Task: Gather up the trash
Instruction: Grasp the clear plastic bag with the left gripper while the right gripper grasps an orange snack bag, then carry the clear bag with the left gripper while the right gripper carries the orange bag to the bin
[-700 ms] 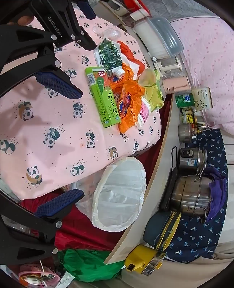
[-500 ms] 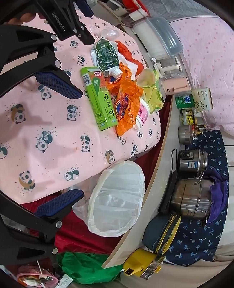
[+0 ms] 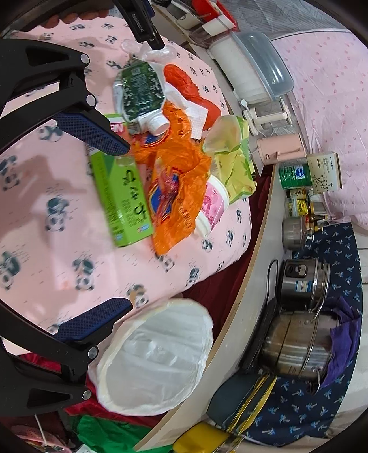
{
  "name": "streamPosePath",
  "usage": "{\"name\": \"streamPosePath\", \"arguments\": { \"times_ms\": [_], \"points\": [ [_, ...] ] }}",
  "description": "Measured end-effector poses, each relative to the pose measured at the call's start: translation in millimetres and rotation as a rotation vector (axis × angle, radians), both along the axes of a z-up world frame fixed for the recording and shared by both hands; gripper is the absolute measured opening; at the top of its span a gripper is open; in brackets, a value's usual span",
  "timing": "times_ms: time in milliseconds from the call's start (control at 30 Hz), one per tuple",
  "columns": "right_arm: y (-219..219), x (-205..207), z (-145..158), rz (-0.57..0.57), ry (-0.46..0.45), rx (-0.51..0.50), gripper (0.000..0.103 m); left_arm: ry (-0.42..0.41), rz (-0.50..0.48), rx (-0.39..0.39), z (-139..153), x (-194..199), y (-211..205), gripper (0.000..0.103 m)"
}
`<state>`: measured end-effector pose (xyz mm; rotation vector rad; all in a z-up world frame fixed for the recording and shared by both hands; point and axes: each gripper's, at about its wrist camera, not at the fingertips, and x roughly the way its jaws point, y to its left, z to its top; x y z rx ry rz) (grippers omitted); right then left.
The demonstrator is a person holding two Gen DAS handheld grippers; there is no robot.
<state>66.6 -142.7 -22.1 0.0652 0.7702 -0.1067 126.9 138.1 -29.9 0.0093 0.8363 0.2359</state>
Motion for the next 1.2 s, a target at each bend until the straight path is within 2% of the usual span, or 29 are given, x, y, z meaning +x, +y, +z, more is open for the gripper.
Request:
{"name": "streamPosePath", "arguments": {
  "times_ms": [200, 533, 600, 667, 767, 967, 1200],
  "points": [
    [19.2, 36.5, -9.6, 0.029, 0.015, -0.001, 0.096, 0.028, 0.058, 0.007, -20.8, 46.4, 40.9, 0.096],
    [47.7, 75.8, -23.9, 0.079, 0.044, -0.006, 0.096, 0.078, 0.077, -0.089, -55.6, 92.3, 74.2, 0.094],
    [52.1, 80.5, -24.6, 0.087, 0.042, -0.009, 0.096, 0.076, 0.062, -0.106, -58.0, 94.6, 74.1, 0.086],
    [56.6, 84.3, -25.5, 0.096, 0.041, -0.009, 0.096, 0.082, 0.037, -0.125, -60.4, 96.9, 72.2, 0.065],
    [62.7, 87.4, -26.3, 0.109, 0.042, -0.010, 0.096, 0.091, 0.010, -0.144, -62.9, 97.8, 68.3, 0.045],
    [65.1, 90.5, -27.5, 0.120, 0.049, -0.013, 0.088, 0.068, -0.021, -0.143, -56.5, 87.9, 56.9, 0.030],
    [55.1, 93.3, -25.8, 0.102, 0.050, -0.001, 0.073, 0.037, -0.057, -0.156, -36.4, 68.4, 35.5, 0.026]
  ]
}}
